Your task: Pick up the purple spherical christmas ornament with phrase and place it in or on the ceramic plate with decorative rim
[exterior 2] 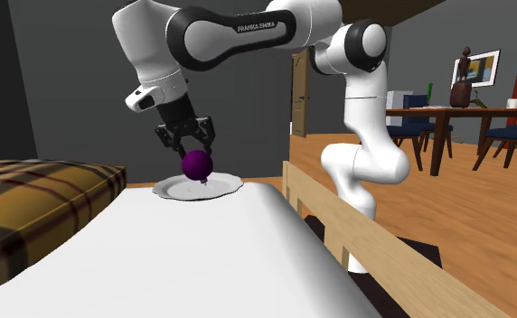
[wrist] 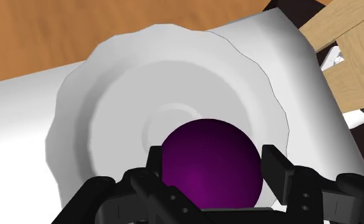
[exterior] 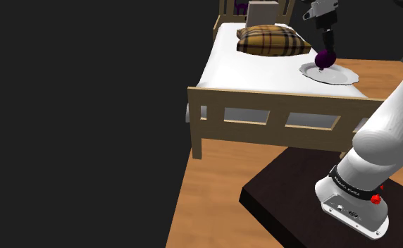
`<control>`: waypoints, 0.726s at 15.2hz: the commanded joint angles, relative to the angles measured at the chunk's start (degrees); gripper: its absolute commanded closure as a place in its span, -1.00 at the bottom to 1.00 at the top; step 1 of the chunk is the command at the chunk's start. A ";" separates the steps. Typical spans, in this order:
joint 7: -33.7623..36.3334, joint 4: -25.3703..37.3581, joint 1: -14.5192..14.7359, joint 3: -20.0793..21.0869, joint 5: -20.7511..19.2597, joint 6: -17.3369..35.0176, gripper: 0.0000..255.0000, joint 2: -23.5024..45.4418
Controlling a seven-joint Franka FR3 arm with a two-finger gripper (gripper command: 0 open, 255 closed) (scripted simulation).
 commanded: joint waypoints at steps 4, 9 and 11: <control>-0.07 -2.83 -0.56 -0.47 -0.09 3.44 1.00 0.40; 0.84 -6.05 -0.69 -0.55 0.11 7.01 1.00 0.92; 1.15 -7.13 -0.74 -0.58 0.19 8.31 1.00 1.19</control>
